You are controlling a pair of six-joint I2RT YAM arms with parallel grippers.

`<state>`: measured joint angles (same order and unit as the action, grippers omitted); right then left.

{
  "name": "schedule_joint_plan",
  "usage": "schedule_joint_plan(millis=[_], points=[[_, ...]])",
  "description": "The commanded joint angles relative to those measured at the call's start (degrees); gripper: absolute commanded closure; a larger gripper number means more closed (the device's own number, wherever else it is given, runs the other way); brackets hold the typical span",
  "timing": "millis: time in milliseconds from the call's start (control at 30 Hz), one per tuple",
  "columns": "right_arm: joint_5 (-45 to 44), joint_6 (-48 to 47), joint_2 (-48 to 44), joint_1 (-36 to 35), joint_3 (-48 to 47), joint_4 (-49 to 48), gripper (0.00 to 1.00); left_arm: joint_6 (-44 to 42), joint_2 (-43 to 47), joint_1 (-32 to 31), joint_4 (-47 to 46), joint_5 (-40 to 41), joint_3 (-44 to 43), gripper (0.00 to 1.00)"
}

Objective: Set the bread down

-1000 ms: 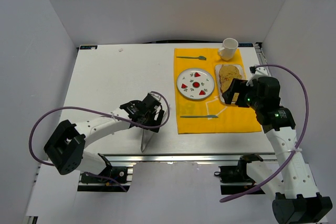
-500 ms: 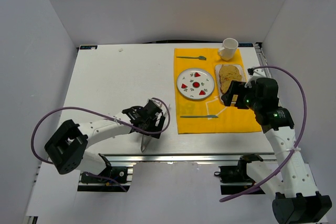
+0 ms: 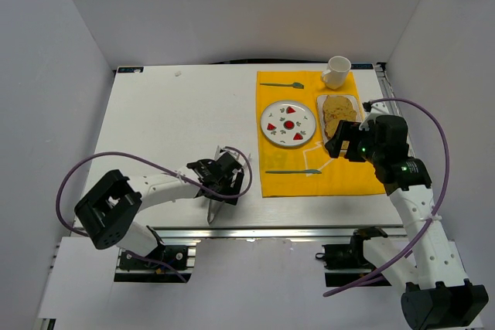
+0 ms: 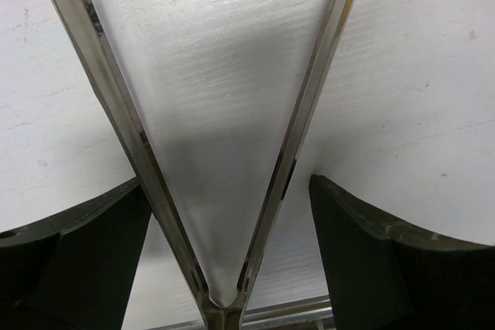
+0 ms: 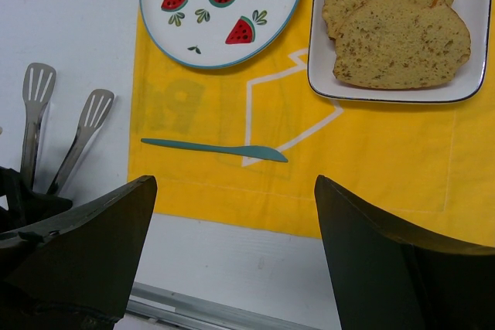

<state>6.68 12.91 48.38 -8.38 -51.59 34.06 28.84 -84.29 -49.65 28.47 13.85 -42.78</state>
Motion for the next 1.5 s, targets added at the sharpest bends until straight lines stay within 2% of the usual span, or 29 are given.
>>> schedule_joint_plan(millis=[0,167,267,333,367,467,600,633,700,733,900,1067,1200,1400,1467], points=[[1.06,-0.87,-0.04,-0.23,0.09,-1.37,0.11,1.13,-0.08,-0.1,-1.22,1.19,2.79,0.11],[1.14,-0.95,0.22,-0.14,0.18,-1.63,0.11,1.39,1.23,-0.19,-1.66,0.39,4.46,0.2],[1.32,-0.78,0.4,-0.23,0.18,-1.81,0.11,1.48,2.11,-0.19,-1.31,0.66,5.34,0.38],[1.49,-0.6,0.49,-0.14,0.18,-1.98,0.11,1.31,2.29,-0.1,-0.35,0.92,5.26,0.43],[1.5,-0.69,0.66,-0.14,0.09,-2.24,0.11,1.22,2.55,-0.1,0.27,1.09,4.99,0.49],[1.23,-0.25,1.19,-0.14,-0.79,-2.51,0.11,0.34,3.69,-0.19,4.3,2.93,1.4,0.54],[-2.44,3.26,2.59,-0.23,-6.49,-1.64,0.11,-2.99,4.31,-0.19,14.73,5.04,-10.89,0.54],[-3.5,4.22,3.21,-0.14,-8.07,-1.63,0.11,-3.87,4.14,-0.19,16.34,5.4,-17.09,0.54],[-5.88,6.51,3.56,-0.23,-13.08,-1.89,0.11,-6.24,3.44,-0.19,21.07,6.02,-23.36,0.54],[-8.76,7.47,4.09,-0.14,-16.14,-2.07,0.11,-7.21,2.04,-0.1,22.32,5.84,-29.31,0.54],[-15.01,8.54,6.2,-0.23,-25.19,-1.2,0.11,-13.62,-4.38,-0.19,29.44,2.77,-42.63,0.5],[-23.01,10.2,6.55,-0.23,-32.95,0.48,0.11,-17.76,-9.12,-0.19,28.14,-0.48,-48.79,0.5],[-32.84,13.19,5.41,-0.14,-38.65,0.39,0.11,-20.22,-13.0,-0.27,24.89,-8.11,-54.23,0.5],[-36.56,11.62,5.5,-0.14,-42.8,0.74,0.11,-23.13,-21.41,-0.27,20.05,-13.84,-64.06,0.49],[-37.08,11.26,5.23,-0.23,-42.28,1.26,0.11,-23.65,-23.45,-0.54,18.74,-17.97,-66.45,0.49]])
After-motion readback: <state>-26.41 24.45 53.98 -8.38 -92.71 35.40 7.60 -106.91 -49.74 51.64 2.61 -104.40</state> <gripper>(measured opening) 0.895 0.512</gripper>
